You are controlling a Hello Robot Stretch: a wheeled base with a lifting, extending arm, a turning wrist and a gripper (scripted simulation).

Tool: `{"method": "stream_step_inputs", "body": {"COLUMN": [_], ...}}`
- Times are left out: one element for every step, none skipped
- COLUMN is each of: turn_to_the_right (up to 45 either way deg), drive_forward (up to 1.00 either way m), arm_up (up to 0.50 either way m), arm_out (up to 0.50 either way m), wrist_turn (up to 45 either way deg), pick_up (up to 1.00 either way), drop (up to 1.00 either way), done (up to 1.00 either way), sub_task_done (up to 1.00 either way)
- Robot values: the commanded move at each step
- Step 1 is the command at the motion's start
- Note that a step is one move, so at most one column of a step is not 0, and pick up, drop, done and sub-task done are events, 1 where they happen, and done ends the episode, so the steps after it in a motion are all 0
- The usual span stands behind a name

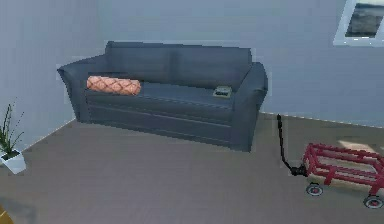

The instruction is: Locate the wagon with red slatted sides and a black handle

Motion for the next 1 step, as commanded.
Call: {"method": "stream_step_inputs", "body": {"turn_to_the_right": [3.0], "drive_forward": [0.00], "arm_up": [0.00], "arm_out": [0.00], "wrist_turn": [0.0], "pick_up": [0.00], "drop": [0.00], "done": [0.00], "sub_task_done": [0.00]}}
